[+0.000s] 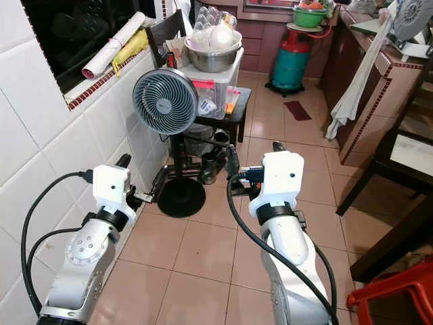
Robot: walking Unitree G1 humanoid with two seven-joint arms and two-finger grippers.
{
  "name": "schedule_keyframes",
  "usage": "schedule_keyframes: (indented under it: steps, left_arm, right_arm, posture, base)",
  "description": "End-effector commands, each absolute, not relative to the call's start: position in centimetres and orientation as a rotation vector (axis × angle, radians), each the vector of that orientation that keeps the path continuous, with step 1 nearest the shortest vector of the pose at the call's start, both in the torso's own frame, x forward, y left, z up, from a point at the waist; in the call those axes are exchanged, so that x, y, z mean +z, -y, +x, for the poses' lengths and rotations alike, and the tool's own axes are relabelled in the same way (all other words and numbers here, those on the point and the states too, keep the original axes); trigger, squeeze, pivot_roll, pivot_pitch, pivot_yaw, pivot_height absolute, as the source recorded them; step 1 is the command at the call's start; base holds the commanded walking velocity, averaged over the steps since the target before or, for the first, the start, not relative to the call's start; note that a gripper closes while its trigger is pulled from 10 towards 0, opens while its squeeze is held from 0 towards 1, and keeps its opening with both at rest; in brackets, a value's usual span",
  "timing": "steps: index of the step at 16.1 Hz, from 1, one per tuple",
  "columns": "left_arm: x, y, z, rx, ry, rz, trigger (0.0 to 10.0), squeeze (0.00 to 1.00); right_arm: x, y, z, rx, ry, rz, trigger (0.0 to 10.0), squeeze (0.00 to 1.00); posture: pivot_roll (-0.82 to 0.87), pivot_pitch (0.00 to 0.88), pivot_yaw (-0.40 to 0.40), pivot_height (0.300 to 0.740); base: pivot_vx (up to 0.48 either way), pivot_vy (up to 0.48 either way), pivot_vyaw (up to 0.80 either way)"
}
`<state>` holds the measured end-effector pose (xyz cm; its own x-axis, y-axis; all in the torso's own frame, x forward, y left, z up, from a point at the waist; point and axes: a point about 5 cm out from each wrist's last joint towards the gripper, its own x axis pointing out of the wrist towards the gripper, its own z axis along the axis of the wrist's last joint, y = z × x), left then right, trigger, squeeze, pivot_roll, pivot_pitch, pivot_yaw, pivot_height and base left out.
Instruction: Setting the table
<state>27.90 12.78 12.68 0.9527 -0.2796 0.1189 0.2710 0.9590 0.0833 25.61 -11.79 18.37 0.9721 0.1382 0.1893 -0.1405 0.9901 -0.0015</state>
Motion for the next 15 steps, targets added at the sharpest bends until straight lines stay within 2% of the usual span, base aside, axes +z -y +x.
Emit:
schedule_keyframes:
  steps: [1,11,15]
  left_arm:
    - [12.2,-13.0,27.9,-0.285,0.105,0.063,10.0,0.00]
    - [7.4,-13.3,27.5,-0.333,-0.093,0.078,10.0,0.00]
    - [2.7,-15.7,26.9,-0.294,-0.307,0.136,10.0,0.00]
  right_arm:
    - [18.0,11.9,25.8,0.145,0.178,0.010,10.0,0.00]
    - [13.4,13.5,25.9,0.116,-0.004,0.004,10.0,0.00]
    - [8.6,14.8,24.9,0.116,-0.175,-0.017,10.0,0.00]
  posture:
    - [0.00,0.000,-0.037,0.740]
    - [0.00,0.000,-0.040,0.740]
    - [-0.01,0.000,-0.033,0.740]
  base:
    - [0.000,0.000,0.00]
    - [0.000,0.000,0.00]
    - [0.000,0.000,0.00]
